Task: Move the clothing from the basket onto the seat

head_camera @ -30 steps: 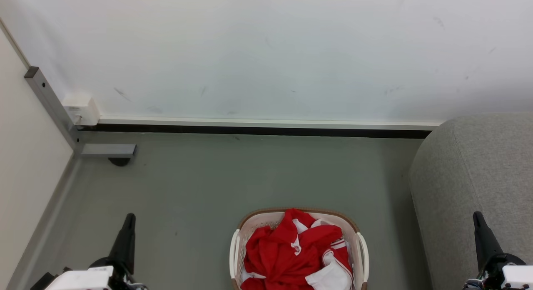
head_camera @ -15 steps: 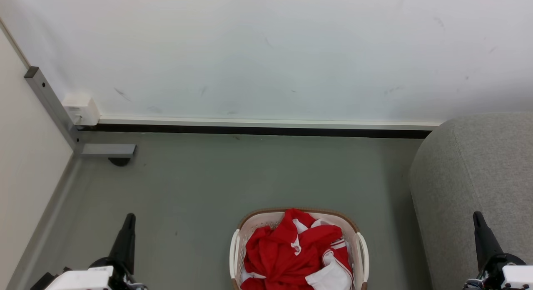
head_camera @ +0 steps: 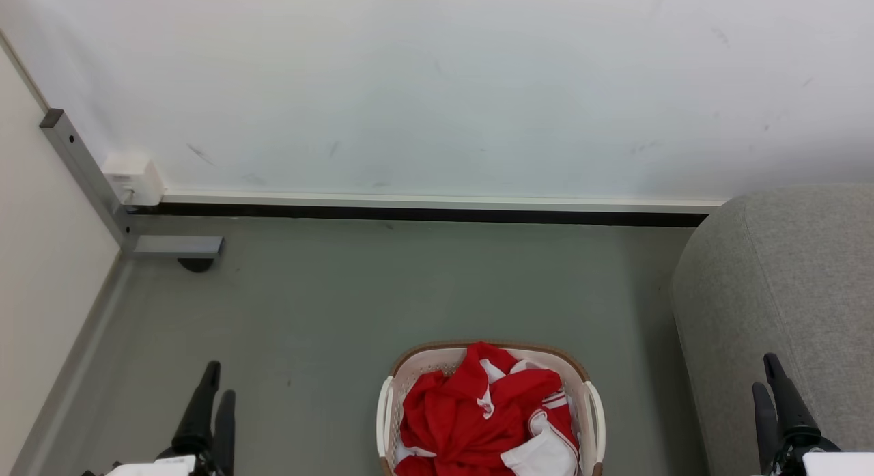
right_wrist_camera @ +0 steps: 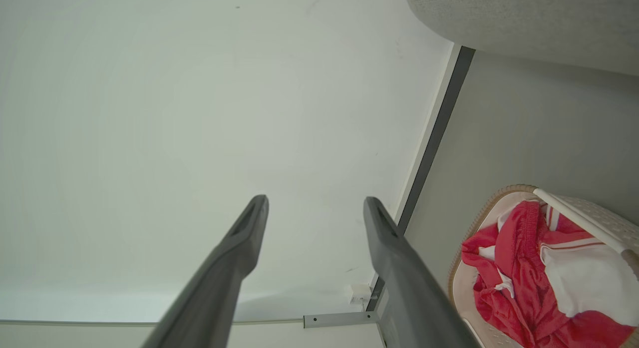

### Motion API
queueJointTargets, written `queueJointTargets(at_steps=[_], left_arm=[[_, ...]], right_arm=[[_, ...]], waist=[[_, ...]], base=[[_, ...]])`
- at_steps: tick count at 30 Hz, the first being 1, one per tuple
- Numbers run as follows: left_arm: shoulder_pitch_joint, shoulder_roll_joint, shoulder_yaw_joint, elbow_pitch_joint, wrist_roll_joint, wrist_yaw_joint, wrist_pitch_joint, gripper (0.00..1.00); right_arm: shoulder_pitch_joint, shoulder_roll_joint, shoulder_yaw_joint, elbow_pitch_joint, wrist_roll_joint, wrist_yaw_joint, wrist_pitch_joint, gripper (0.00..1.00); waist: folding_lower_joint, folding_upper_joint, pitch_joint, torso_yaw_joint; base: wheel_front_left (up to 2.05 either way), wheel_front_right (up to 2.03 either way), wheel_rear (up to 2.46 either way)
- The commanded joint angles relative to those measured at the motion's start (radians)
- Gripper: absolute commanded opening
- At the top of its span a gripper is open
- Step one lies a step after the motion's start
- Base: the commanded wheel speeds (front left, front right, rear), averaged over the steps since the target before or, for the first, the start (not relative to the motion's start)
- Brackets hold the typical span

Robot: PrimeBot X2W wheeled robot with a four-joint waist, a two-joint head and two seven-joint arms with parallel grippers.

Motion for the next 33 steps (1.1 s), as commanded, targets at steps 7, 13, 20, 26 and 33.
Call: queueJointTargets(at_steps=[7,13,20,26,33], left_arm=[[-0.030,0.008,-0.012,-0.048,0.084,-0.003,-0.041,1.00],[-0.035,0.007,-0.013,-0.070,0.189,-0.004,-0.068,1.00],[-0.037,0.008,-0.009,-0.094,0.330,-0.004,-0.097,1.00],[-0.034,0.008,-0.010,-0.105,0.434,-0.005,-0.117,1.00],[-0.026,0.009,-0.015,-0.107,0.582,-0.005,-0.143,1.00]], right_arm=[[-0.025,-0.010,0.025,-0.048,-0.069,0.000,-0.042,1.00],[-0.030,-0.010,0.039,-0.071,-0.152,0.000,-0.069,1.00],[-0.030,-0.011,0.051,-0.096,-0.247,0.000,-0.098,1.00],[-0.030,-0.012,0.063,-0.110,-0.312,-0.001,-0.117,1.00],[-0.032,-0.013,0.093,-0.121,-0.478,-0.001,-0.143,1.00]], waist=[[0.0000,0.0000,0.001,-0.001],[0.0000,0.0000,0.002,-0.003],[0.0000,0.0000,0.004,-0.007],[0.0000,0.0000,0.003,-0.007],[0.0000,0.0000,0.001,-0.009]], base=[[0.00,0.00,0.00],[0.00,0.00,0.00],[0.00,0.00,0.00],[0.00,0.00,0.00],[0.00,0.00,0.00]])
